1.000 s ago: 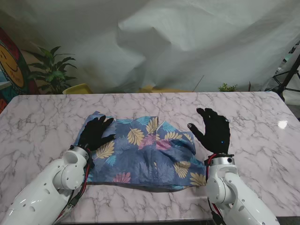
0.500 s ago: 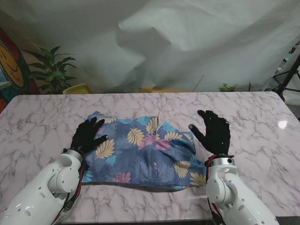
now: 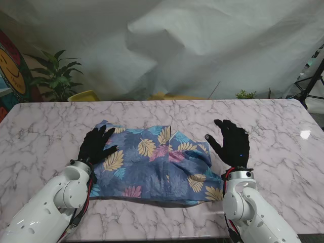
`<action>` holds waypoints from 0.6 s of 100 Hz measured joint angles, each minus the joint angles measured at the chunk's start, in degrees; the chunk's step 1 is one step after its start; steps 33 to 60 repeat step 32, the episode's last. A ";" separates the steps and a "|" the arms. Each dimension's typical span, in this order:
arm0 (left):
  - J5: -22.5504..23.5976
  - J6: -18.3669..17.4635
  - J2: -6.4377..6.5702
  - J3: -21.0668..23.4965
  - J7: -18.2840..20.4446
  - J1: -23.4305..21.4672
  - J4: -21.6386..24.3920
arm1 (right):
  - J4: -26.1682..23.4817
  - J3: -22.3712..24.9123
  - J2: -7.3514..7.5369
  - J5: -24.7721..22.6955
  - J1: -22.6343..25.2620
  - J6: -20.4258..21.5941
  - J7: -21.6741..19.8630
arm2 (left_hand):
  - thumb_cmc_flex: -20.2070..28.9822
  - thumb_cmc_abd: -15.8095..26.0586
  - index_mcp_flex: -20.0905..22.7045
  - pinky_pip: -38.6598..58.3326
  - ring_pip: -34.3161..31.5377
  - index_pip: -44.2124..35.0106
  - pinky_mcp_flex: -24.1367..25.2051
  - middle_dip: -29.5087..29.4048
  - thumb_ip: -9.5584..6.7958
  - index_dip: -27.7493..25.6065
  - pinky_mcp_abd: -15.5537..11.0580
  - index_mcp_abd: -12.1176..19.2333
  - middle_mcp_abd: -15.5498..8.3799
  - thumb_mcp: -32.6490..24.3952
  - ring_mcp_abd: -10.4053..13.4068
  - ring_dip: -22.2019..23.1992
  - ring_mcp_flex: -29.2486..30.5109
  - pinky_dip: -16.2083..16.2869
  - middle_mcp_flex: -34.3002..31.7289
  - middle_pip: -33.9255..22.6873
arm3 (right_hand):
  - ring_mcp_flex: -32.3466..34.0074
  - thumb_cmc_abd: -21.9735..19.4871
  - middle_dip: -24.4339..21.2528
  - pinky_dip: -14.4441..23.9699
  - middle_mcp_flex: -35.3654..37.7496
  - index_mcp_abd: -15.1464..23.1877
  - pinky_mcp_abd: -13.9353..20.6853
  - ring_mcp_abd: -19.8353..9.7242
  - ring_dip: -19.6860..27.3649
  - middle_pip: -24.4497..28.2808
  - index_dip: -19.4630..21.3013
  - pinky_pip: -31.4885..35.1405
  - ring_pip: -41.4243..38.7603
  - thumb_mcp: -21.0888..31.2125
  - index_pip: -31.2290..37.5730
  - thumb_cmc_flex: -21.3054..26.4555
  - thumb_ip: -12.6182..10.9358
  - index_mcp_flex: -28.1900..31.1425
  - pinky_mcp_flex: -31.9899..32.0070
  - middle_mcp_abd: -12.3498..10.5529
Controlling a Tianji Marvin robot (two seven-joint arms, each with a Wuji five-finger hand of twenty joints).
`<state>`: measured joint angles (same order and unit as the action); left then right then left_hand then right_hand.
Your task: Put a pillowcase on a pillow
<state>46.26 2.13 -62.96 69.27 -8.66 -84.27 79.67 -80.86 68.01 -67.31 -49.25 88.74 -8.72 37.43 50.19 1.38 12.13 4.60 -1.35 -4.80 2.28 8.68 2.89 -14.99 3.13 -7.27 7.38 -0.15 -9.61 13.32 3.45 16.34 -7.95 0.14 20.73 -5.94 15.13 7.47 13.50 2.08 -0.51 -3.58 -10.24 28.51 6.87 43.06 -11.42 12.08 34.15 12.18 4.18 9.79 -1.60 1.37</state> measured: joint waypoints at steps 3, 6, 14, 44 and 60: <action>0.00 0.20 0.00 -0.17 -0.02 0.10 -0.03 | 0.01 -0.02 0.00 0.07 0.00 0.00 -0.06 | 0.00 0.00 0.00 0.00 0.00 0.00 0.00 0.03 0.00 0.00 0.00 0.00 0.00 0.00 0.00 0.00 0.00 0.00 0.00 -0.01 | 0.13 0.00 0.00 0.00 0.01 0.00 0.00 0.00 0.00 0.00 0.00 0.00 0.00 0.00 0.00 0.00 -0.02 0.03 -0.01 0.00; 0.00 0.43 0.00 -0.37 -0.09 0.21 -0.06 | 0.04 -0.05 0.00 0.13 -0.02 0.01 -0.14 | 0.00 0.00 0.00 0.00 0.00 0.00 0.00 0.06 0.00 0.00 0.00 0.00 0.00 0.00 0.00 0.00 0.00 0.00 0.00 -0.01 | 0.20 0.00 0.00 0.00 0.02 0.00 0.00 0.00 0.00 0.00 0.00 -0.01 0.00 -0.76 0.00 0.05 -0.03 0.04 -0.02 0.00; -0.13 1.07 -0.01 -0.95 -0.55 0.54 -0.17 | 0.20 -0.15 0.00 0.17 -0.14 0.05 -0.48 | 0.00 0.00 0.04 0.00 0.00 0.00 0.00 0.63 0.00 0.00 0.00 0.00 -0.03 0.00 0.01 0.00 0.00 0.00 0.00 -0.03 | 0.25 0.00 0.00 0.00 0.64 0.00 0.00 0.00 0.00 0.00 0.00 -0.01 0.00 -1.30 0.00 0.12 -0.03 0.04 -0.04 0.00; -0.63 1.78 -0.26 -1.89 -1.85 1.08 -0.83 | 0.45 -0.27 0.01 0.29 -0.33 0.14 -1.00 | 0.00 0.00 0.74 0.00 0.00 0.00 0.00 1.23 0.00 0.00 0.00 0.00 -0.04 0.00 0.01 0.37 0.00 0.00 0.00 -0.06 | 0.26 0.00 0.00 0.00 0.63 0.00 0.00 0.00 0.00 0.00 0.00 -0.02 0.00 -1.33 0.00 0.13 -0.14 0.06 -0.06 0.00; -0.63 1.78 -0.26 -1.89 -1.85 1.08 -0.83 | 0.45 -0.27 0.01 0.29 -0.33 0.14 -1.00 | 0.00 0.00 0.74 0.00 0.00 0.00 0.00 1.23 0.00 0.00 0.00 0.00 -0.04 0.00 0.01 0.37 0.00 0.00 0.00 -0.06 | 0.26 0.00 0.00 0.00 0.63 0.00 0.00 0.00 0.00 0.00 0.00 -0.02 0.00 -1.33 0.00 0.13 -0.14 0.06 -0.06 0.00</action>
